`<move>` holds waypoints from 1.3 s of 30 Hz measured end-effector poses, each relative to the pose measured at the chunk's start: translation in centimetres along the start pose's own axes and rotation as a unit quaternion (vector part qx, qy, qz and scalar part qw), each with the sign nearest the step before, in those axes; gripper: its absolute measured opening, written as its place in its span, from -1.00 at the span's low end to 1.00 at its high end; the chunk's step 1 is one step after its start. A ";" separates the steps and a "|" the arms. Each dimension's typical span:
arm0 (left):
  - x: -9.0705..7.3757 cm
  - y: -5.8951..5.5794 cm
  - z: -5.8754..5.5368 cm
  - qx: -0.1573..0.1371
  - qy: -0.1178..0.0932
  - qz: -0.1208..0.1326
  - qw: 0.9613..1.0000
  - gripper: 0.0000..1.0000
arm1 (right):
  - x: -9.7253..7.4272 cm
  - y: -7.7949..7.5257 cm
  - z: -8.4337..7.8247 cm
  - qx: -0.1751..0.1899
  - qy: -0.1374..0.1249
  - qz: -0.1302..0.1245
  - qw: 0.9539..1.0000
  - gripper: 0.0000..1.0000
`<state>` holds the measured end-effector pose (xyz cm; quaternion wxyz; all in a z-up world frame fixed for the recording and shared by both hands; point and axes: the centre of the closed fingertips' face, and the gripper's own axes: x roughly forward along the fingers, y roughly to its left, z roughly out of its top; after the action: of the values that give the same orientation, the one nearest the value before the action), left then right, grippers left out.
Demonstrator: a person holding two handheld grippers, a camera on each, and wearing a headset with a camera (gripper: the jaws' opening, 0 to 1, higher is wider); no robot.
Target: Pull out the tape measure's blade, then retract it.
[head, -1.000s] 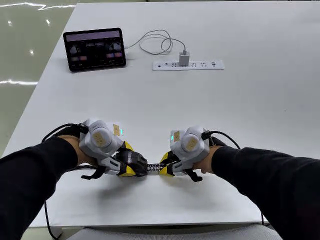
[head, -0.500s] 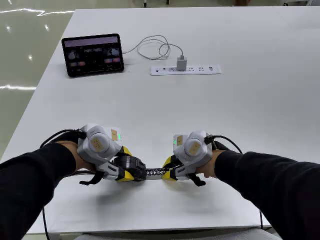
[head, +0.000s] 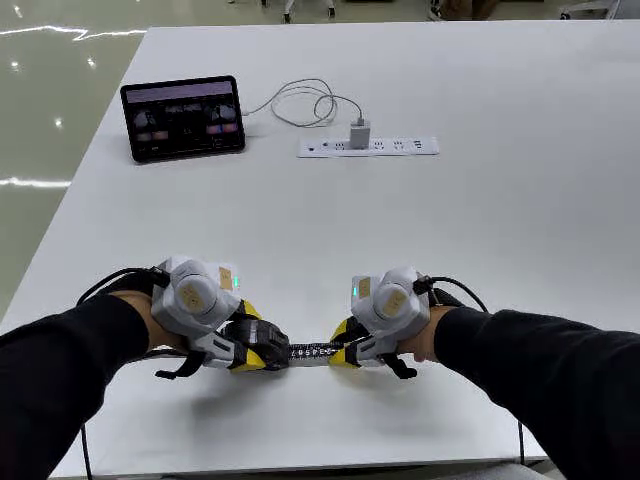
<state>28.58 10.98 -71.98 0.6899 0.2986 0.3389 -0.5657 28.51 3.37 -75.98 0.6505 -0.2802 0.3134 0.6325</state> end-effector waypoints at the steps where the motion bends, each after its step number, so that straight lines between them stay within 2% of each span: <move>1: 0.0 0.0 0.0 0.000 0.000 0.000 1.000 -0.35 | 0.0 0.0 0.0 -0.001 0.000 0.000 1.000 -0.78; 24: 0.0 0.0 0.0 0.000 -0.003 0.004 1.000 -0.35 | -1.2 -0.2 -1.4 0.004 0.002 -0.009 1.000 -0.79; 39: 0.0 0.0 0.0 0.003 -0.005 0.006 1.000 -0.35 | -2.2 -0.2 -2.5 -0.001 0.013 -0.013 1.000 -0.79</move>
<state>28.60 10.95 -71.97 0.6941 0.2998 0.3315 -0.5642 28.60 0.07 -75.92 0.6540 -0.2934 0.3178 0.6207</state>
